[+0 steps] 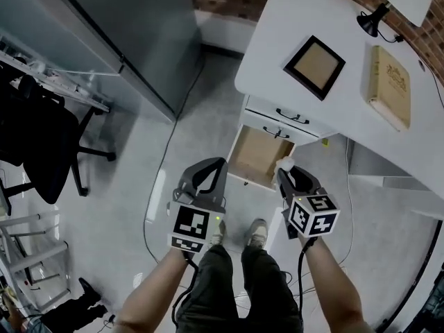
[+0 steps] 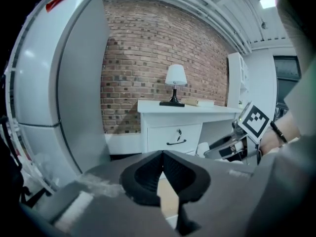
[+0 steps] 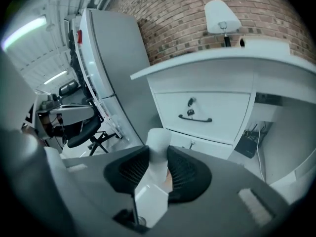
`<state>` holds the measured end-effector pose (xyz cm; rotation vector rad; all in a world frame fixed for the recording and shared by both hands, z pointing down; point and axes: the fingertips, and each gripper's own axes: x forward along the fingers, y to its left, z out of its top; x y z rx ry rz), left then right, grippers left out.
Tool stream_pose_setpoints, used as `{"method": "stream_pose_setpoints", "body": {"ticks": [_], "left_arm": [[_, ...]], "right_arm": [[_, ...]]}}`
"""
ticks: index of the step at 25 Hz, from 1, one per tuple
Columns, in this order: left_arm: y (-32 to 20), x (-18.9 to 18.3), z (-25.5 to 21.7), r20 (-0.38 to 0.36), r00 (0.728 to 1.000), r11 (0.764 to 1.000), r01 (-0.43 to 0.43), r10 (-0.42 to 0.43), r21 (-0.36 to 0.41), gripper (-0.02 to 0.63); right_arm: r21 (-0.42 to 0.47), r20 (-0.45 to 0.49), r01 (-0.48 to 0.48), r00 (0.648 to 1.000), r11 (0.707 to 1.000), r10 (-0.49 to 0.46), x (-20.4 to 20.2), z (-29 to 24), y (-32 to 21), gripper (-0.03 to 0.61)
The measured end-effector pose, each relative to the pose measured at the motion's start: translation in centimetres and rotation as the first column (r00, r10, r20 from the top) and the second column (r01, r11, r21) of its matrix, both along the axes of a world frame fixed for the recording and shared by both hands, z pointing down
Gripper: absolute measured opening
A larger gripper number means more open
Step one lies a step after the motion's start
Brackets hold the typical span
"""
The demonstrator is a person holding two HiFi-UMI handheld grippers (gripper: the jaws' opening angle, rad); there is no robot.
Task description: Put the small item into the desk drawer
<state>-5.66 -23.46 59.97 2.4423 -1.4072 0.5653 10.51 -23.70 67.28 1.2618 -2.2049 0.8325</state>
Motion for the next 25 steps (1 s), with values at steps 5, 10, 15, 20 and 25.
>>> {"method": "stream_pose_setpoints", "body": {"ticks": [5, 10, 15, 20, 25], "left_arm": [[-0.8, 0.8, 9.2, -0.005, 1.0, 1.0, -0.016, 0.015, -0.025, 0.003], [-1.4, 1.4, 18.3, 0.0, 0.999, 0.998, -0.042, 0.042, -0.036, 0.002], [-2.1, 1.8, 28.2, -0.075, 0.997, 0.992, -0.023, 0.014, -0.122, 0.003], [-2.9, 2.4, 35.5, -0.065, 0.998, 0.985, -0.032, 0.022, -0.171, 0.003], [-3.1, 2.6, 40.8, -0.064, 0.998, 0.973, -0.032, 0.018, -0.228, 0.002]], "right_arm": [[-0.042, -0.029, -0.003, 1.0, 0.999, 0.002, 0.9, 10.0, -0.7, 0.123], [-0.073, -0.051, -0.014, 0.999, 0.997, 0.01, 1.6, 20.3, -1.8, 0.124], [-0.161, -0.07, -0.02, 0.998, 0.987, 0.009, 1.6, 30.9, -1.9, 0.126], [-0.222, -0.094, -0.065, 0.995, 0.973, 0.045, 2.2, 38.6, -2.9, 0.126], [-0.318, -0.11, -0.086, 0.993, 0.944, 0.053, 2.0, 45.1, -2.6, 0.127]]}}
